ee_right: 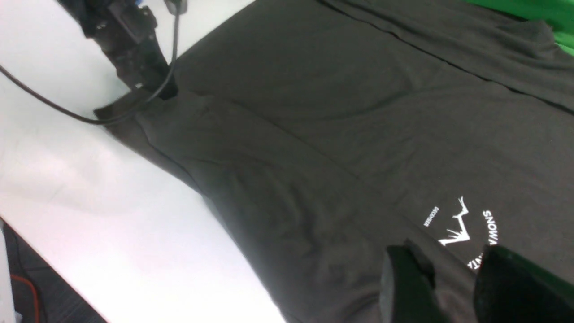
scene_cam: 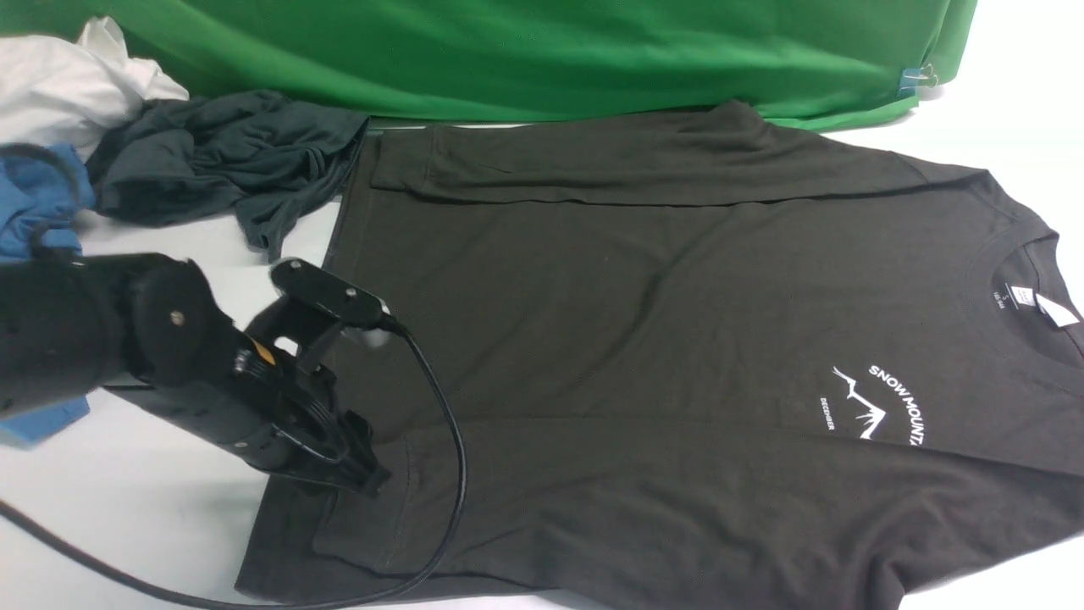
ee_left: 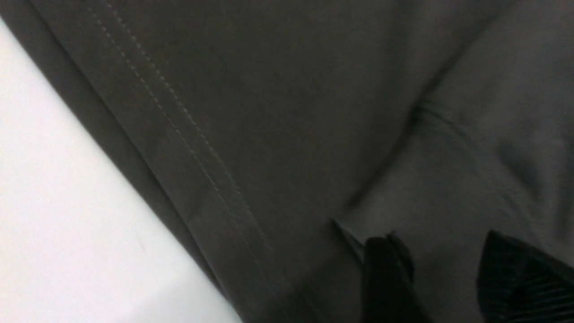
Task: Fold a long-sleeved shirt on a white desktop.
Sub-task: 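Grasp the left edge of the dark T-shirt lying flat on the table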
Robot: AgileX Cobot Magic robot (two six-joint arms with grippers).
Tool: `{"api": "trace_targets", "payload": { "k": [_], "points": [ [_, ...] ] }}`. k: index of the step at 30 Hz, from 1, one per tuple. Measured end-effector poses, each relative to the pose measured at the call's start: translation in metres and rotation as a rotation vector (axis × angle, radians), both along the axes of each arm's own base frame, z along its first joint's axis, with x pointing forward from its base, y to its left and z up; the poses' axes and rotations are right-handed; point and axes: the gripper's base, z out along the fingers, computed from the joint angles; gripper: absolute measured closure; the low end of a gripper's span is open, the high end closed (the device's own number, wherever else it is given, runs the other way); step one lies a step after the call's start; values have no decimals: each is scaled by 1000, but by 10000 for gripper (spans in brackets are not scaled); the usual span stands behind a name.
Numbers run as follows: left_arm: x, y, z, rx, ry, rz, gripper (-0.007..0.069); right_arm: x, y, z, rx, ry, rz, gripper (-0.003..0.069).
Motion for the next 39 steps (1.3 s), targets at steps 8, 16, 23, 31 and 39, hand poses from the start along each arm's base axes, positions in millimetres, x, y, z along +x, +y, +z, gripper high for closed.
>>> {"api": "trace_targets", "payload": {
  "k": [8, 16, 23, 31, 39],
  "points": [
    [14, 2, -3, 44, -130, -32, 258, 0, 0, 0, -5, -4, 4, 439],
    [12, 2, -4, 58, -116, -75, 274, 0, 0, 0, -12, -8, 9, 439],
    [15, 0, -20, 54, -64, -77, 279, 0, 0, 0, -13, -9, 10, 439],
    [15, -1, -21, 44, -53, -65, 285, 0, 0, 0, -12, -8, 10, 439],
    [14, -2, -21, 31, -28, -54, 428, 0, 0, 0, -14, -11, 12, 439]
  ]
}}
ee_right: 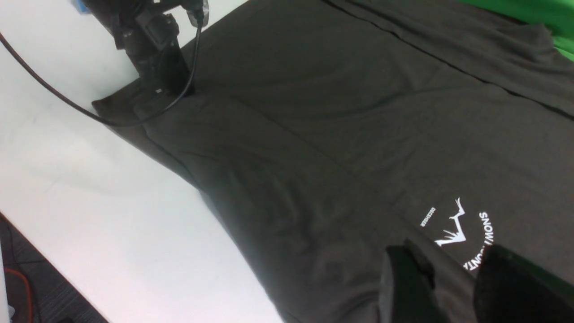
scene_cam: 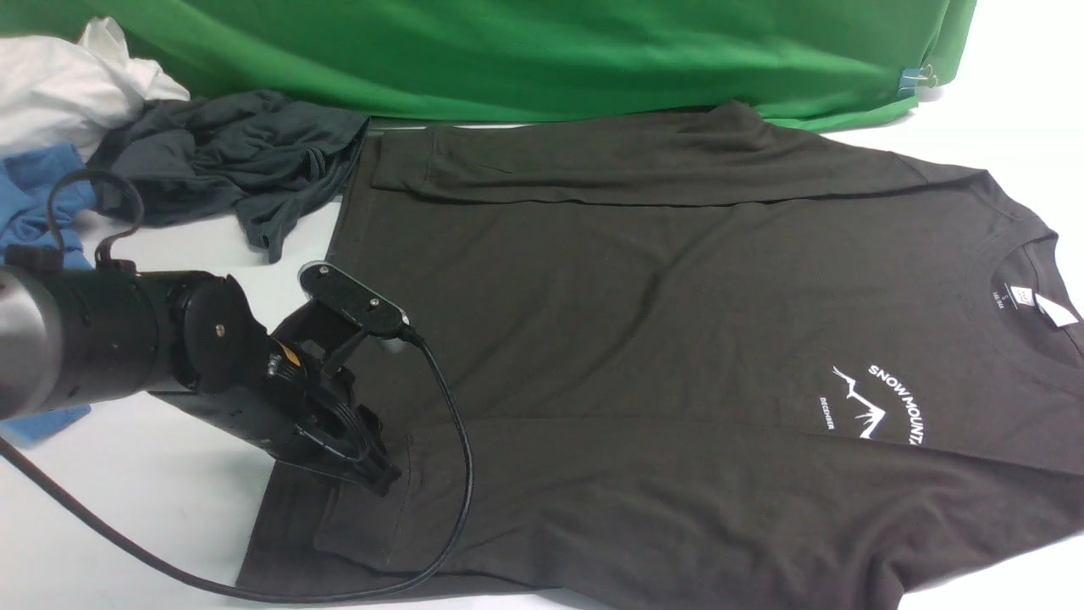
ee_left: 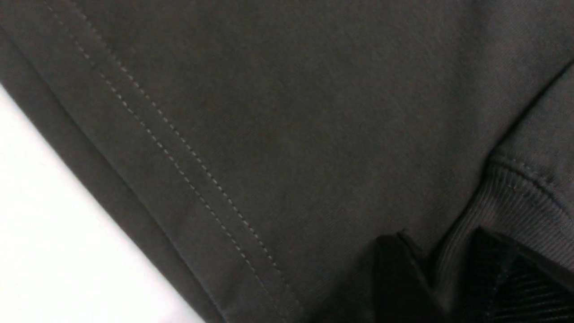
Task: Fold a long-sleeved shirt on a white desktop.
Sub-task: 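Grasp the left edge of the dark T-shirt lying flat on the table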
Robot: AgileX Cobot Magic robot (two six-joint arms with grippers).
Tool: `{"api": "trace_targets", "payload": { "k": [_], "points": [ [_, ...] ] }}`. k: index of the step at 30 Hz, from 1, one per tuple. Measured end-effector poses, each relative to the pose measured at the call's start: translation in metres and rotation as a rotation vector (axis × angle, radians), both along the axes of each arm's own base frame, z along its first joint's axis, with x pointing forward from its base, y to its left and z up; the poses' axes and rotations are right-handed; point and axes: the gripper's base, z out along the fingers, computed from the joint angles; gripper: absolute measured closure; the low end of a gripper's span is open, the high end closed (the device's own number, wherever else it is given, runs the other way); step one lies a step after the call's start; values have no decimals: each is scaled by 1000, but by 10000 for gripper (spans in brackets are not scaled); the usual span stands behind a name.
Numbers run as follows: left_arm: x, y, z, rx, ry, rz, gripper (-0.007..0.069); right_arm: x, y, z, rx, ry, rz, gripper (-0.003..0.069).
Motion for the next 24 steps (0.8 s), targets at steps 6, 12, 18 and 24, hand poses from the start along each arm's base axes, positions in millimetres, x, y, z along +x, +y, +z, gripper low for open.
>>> {"api": "trace_targets", "payload": {
  "k": [6, 12, 18, 24],
  "points": [
    [2, -2, 4, 0, 44, -11, 532, 0, 0, 0, -2, -1, 1, 439],
    [2, -3, 5, 1, 83, -19, 568, 0, 0, 0, -2, -1, 2, 439],
    [3, -4, 24, -13, 73, -29, 571, 0, 0, 0, 8, -1, -5, 439],
    [3, -5, 53, -37, 4, -24, 571, 2, 1, 3, 57, -16, -29, 439]
  ]
}}
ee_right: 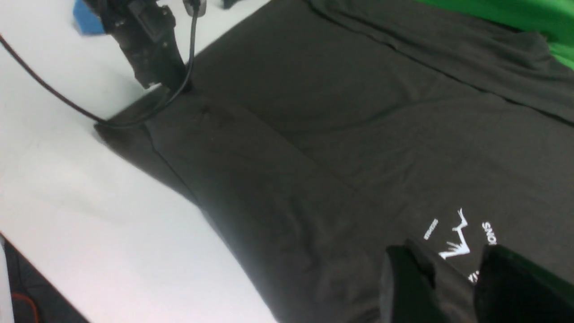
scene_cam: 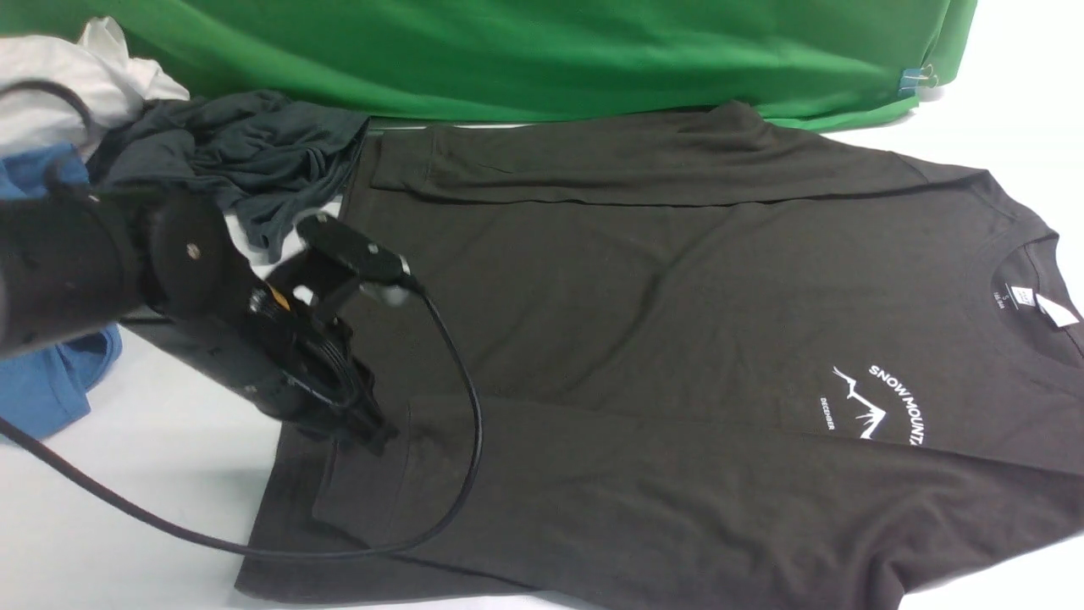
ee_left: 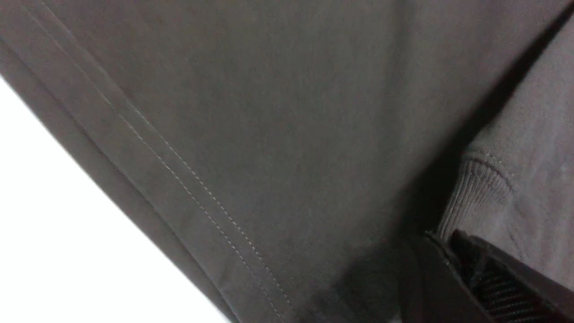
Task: Fold a long-sleeved shirt on a white desktop.
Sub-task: 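Grasp the left edge of the dark T-shirt lying flat on the table, then fold the left side of the black T-shirt inward over its body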
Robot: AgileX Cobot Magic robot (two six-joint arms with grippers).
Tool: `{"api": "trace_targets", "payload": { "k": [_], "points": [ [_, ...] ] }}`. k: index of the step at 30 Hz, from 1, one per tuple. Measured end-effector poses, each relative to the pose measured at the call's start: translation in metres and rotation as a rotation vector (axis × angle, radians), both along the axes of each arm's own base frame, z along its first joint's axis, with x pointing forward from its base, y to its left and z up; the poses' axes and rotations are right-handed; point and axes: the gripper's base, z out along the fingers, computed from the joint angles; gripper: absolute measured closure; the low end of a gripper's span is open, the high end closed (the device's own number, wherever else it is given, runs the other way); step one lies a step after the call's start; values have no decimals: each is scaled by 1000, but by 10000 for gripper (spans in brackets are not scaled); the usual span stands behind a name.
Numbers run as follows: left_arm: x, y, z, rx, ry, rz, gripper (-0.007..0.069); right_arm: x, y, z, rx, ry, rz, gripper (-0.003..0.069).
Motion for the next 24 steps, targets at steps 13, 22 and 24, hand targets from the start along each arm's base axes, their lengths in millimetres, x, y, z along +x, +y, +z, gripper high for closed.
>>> {"api": "trace_targets", "payload": {
  "k": [13, 22, 24],
  "points": [
    [10, -2, 26, -20, -94, 21, 573, 16, 9, -1, -9, 27, -4, 439],
    [36, -6, 41, -18, -162, 17, 573, 20, 11, -2, -14, 37, -4, 439],
    [41, -7, 38, -11, -154, 31, 573, 20, 11, -2, -14, 37, -4, 439]
  ]
}}
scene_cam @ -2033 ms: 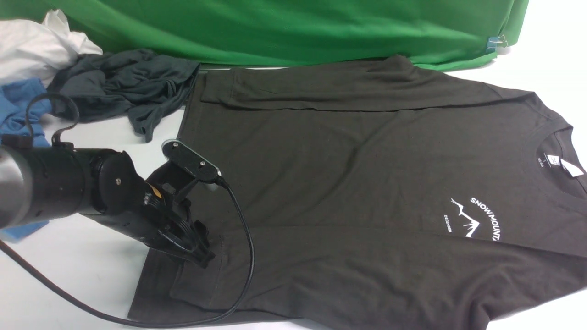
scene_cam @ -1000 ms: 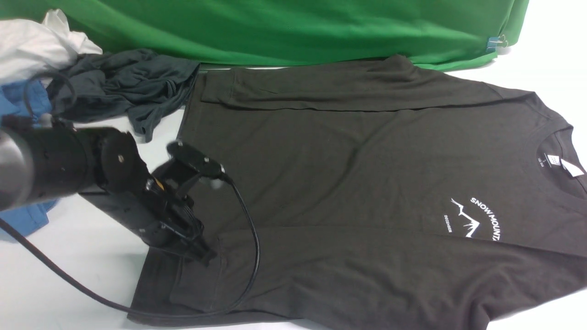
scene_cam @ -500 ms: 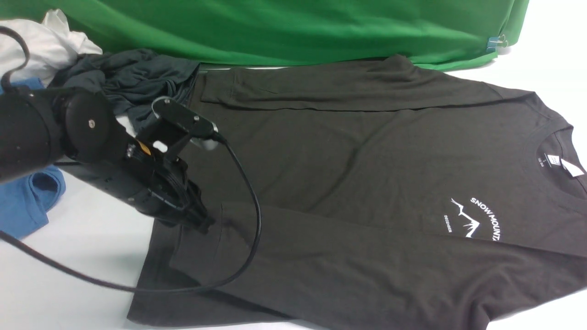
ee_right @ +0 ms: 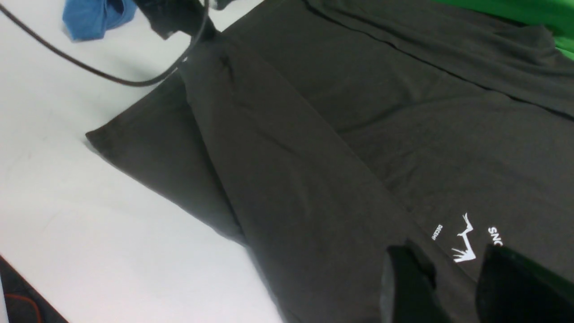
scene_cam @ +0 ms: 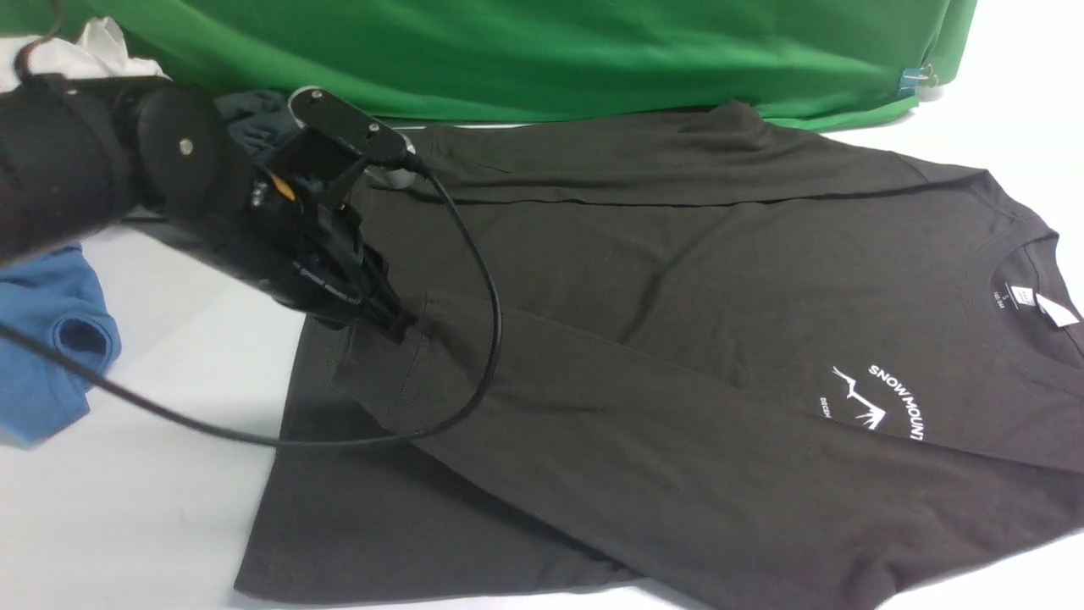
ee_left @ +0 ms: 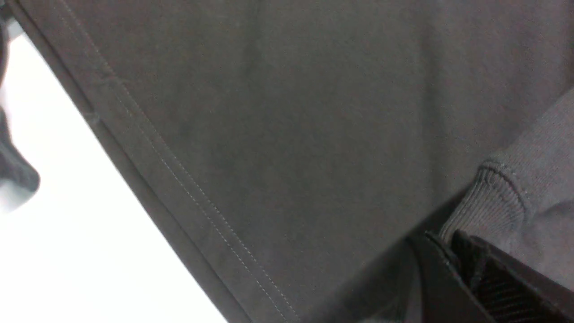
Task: Fold a long-sleeved shirt on a white desktop.
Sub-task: 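Fold the left side of the black T-shirt inward over its body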
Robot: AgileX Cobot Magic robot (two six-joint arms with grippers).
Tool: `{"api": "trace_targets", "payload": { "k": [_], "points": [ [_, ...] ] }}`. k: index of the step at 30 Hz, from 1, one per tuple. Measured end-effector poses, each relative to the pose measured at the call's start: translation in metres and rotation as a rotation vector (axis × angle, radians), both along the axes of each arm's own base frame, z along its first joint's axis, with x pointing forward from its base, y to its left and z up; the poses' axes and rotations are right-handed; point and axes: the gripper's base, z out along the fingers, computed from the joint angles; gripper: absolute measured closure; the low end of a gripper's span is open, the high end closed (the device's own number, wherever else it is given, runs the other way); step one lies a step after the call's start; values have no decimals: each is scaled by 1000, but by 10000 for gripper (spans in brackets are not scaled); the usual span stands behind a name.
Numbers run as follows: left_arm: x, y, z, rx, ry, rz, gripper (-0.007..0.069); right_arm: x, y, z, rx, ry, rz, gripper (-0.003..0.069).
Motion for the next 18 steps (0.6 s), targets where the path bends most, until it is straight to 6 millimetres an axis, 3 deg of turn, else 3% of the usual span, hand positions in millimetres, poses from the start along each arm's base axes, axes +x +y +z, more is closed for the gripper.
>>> {"api": "trace_targets", "payload": {
  "k": [18],
  "points": [
    [41, 0, -25, 95, -79, 20, 573, 0, 0, 0, 0, 0, 0, 439]
  ]
}}
